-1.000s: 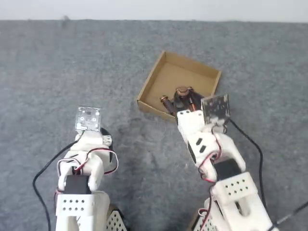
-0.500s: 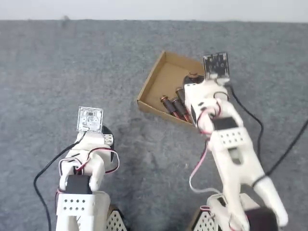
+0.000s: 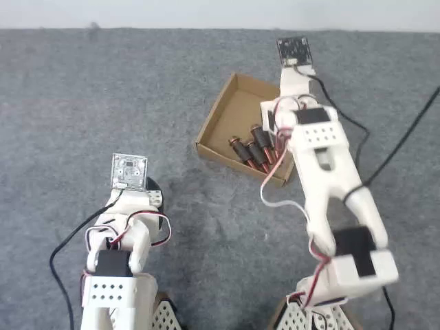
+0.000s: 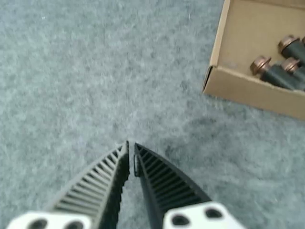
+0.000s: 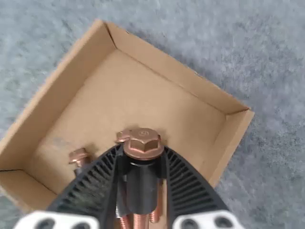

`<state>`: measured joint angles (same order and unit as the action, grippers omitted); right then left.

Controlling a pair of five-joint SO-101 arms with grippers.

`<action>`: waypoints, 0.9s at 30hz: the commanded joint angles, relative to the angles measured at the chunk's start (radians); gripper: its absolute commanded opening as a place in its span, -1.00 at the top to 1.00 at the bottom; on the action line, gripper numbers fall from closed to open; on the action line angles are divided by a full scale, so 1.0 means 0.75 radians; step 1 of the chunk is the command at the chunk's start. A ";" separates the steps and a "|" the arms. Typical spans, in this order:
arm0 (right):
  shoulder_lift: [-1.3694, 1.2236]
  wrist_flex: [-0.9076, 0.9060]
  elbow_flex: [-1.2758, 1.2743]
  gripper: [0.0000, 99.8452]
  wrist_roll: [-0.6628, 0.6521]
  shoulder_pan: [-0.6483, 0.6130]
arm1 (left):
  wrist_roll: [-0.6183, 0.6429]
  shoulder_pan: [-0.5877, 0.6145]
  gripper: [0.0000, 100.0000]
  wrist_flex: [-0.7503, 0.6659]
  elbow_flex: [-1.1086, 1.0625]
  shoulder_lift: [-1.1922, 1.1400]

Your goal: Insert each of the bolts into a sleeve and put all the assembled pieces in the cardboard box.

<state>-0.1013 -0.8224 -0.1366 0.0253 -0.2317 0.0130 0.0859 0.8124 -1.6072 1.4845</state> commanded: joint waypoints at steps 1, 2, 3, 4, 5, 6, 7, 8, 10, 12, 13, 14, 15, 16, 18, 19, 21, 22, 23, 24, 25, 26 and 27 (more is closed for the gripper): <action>-0.085 -0.114 0.260 0.99 0.006 0.038 | -0.008 -0.002 0.98 -0.039 0.013 0.006; -0.126 -0.146 0.307 0.99 0.004 0.040 | -0.008 0.000 0.98 -0.039 0.013 0.006; -0.171 -0.181 0.352 0.99 0.004 0.040 | -0.008 0.000 0.98 -0.039 0.013 0.006; -0.214 -0.222 0.399 0.99 0.004 0.042 | -0.008 0.000 0.98 -0.039 0.013 0.006; -0.259 -0.263 0.444 0.99 0.004 0.050 | -0.008 0.000 0.98 -0.039 0.013 0.006; -0.304 -0.302 0.491 0.99 0.004 0.056 | -0.008 0.000 0.98 -0.039 0.013 0.006; -0.349 -0.343 0.538 0.99 0.002 0.060 | -0.008 0.000 0.98 -0.039 0.013 0.006; -0.396 -0.384 0.587 0.99 -0.004 0.062 | -0.008 0.000 0.98 -0.039 0.013 0.006; -0.484 -0.441 0.673 0.99 -0.059 0.075 | -0.008 0.000 0.98 -0.039 0.013 0.006; -0.560 -0.476 0.753 0.99 -0.086 0.085 | -0.008 0.000 0.98 -0.039 0.013 0.006; -0.594 -0.488 0.792 0.99 -0.084 0.089 | -0.008 0.000 0.98 -0.039 0.013 0.006; -0.621 -0.490 0.822 0.99 -0.084 0.091 | -0.008 0.000 0.98 -0.039 0.013 0.006; -0.650 -0.490 0.849 0.99 -0.086 0.101 | -0.008 0.000 0.98 -0.039 0.013 0.006; -0.672 -0.490 0.867 0.99 -0.086 0.109 | -0.008 0.000 0.98 -0.039 0.013 0.006; -0.707 -0.490 0.896 0.98 -0.090 0.118 | -0.010 0.002 0.98 -0.039 0.013 0.006; -0.719 -0.490 0.904 0.94 -0.090 0.120 | -0.010 0.002 0.98 -0.041 0.013 0.006; -0.733 -0.490 0.908 0.81 -0.090 0.126 | -0.010 0.002 0.98 -0.041 0.013 0.006; -0.738 -0.490 0.910 0.74 -0.090 0.126 | -0.010 0.002 0.98 -0.041 0.013 0.006; -0.740 -0.490 0.912 0.69 -0.090 0.128 | -0.010 0.002 0.98 -0.041 0.013 0.006; -0.742 -0.488 0.912 0.66 -0.090 0.132 | -0.010 0.002 0.98 -0.041 0.013 0.006; -0.742 -0.482 0.914 0.65 -0.086 0.132 | -0.010 0.002 0.98 -0.041 0.013 0.006; -0.742 -0.478 0.914 0.66 -0.086 0.134 | -0.010 0.002 0.98 -0.041 0.013 0.006; -0.738 -0.476 0.914 0.68 -0.084 0.134 | -0.010 0.002 0.98 -0.041 0.013 0.006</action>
<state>-0.6813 -1.1861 0.4925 -0.0253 -0.1565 0.0130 0.0859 0.8048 -1.6072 1.4845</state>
